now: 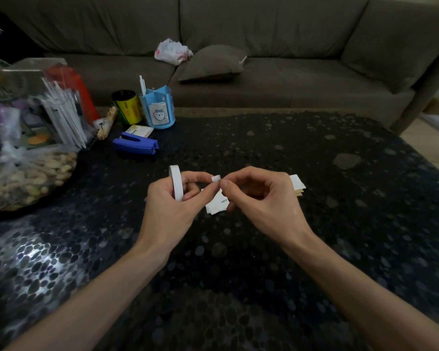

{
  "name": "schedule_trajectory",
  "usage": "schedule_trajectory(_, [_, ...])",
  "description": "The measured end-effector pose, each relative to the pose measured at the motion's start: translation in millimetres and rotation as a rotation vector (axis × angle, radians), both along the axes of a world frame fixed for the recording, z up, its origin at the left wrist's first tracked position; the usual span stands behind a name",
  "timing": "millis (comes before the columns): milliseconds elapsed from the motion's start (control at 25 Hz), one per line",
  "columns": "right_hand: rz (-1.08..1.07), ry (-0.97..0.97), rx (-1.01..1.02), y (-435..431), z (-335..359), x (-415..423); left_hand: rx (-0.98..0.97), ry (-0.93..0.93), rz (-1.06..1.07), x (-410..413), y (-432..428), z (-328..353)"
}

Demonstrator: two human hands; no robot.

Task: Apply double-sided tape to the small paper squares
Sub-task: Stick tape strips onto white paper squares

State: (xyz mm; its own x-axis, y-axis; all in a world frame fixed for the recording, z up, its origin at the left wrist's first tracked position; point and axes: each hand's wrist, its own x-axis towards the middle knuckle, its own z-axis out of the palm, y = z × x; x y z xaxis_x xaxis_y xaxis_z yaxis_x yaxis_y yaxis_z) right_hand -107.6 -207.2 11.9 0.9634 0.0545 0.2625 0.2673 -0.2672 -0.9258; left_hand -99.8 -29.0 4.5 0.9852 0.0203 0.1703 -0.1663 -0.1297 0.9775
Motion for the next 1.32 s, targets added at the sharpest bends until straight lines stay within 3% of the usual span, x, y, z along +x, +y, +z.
schedule_trajectory(480, [-0.07, 0.018, 0.01, -1.2, 0.2, -0.1, 0.19, -0.2, -0.071, -2.7, -0.9, -3.6])
schedule_trajectory(640, [-0.088, 0.072, 0.108, -1.9, 0.8, 1.3, 0.213, -0.254, -0.101, -4.6, -2.7, -5.0])
schedule_trajectory(1320, [-0.089, 0.022, 0.039, -6.0, 5.2, 1.3, 0.214, -0.26, -0.132, -3.6, -2.4, -11.6])
